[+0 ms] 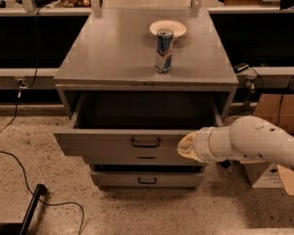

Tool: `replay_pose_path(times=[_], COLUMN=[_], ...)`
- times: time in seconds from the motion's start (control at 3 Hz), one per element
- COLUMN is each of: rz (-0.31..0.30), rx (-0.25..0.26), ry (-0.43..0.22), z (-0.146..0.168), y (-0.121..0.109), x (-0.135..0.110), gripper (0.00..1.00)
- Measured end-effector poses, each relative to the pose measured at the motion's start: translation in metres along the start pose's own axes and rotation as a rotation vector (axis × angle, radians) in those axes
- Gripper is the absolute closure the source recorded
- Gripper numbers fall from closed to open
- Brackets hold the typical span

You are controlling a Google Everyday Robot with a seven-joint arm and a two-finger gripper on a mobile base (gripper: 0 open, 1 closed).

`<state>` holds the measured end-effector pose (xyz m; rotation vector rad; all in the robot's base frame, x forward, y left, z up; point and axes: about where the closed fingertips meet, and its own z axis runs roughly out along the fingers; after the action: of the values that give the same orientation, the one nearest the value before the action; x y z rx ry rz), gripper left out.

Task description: Close top drawer

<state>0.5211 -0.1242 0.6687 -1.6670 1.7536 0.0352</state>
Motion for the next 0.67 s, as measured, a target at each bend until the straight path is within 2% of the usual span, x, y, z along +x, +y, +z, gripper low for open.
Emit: replay_pose_path(times=[0.33,0.67], rz=[0.000,-0.018], rx=[0.000,0.003], ry=[0.000,0.038], z=[0.000,0.013], y=[0.000,-0.015], x=[0.000,0.008], gripper=[1.00,1.00])
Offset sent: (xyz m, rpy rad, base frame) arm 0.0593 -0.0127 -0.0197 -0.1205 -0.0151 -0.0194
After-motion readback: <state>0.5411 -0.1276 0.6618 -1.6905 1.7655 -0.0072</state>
